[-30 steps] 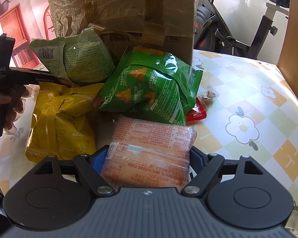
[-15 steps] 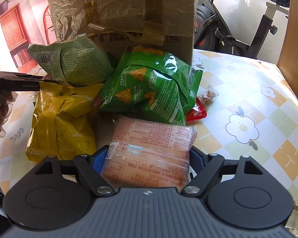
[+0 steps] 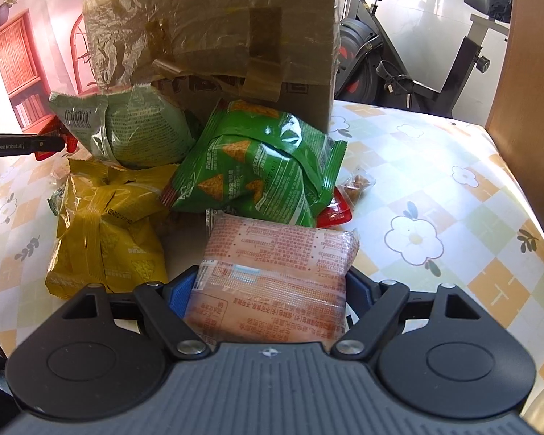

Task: Organize snacks
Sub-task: 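Lift both packets into the box and open both grippers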

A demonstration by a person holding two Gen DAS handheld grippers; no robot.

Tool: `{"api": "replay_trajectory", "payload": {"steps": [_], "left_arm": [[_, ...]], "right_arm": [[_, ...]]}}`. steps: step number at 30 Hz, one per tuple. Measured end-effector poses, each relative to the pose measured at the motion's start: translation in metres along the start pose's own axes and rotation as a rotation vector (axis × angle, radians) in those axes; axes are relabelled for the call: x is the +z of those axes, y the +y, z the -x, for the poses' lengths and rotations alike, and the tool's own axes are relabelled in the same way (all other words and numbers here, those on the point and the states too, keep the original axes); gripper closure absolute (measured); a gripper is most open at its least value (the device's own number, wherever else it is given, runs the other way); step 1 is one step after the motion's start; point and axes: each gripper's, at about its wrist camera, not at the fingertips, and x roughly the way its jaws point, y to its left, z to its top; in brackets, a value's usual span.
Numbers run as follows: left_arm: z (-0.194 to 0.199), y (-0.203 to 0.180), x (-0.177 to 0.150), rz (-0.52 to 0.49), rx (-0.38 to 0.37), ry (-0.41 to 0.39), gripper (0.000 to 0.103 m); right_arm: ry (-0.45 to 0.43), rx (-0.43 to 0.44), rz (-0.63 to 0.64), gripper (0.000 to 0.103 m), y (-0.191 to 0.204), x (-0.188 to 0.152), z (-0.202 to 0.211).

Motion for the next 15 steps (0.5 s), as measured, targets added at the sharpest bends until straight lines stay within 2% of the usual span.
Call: {"api": "replay_trajectory", "payload": {"steps": [8,15], "left_arm": [[0.028,0.001,0.027,0.015,0.010,-0.098,0.090],[0.050,-0.003,0.060,0.028,0.009,-0.198,0.090]], "right_arm": [[-0.124,-0.030,0.009,0.021,-0.005,0.021,0.033],[-0.268,-0.023,0.026,0.021,-0.001,0.073,0.054]]}}
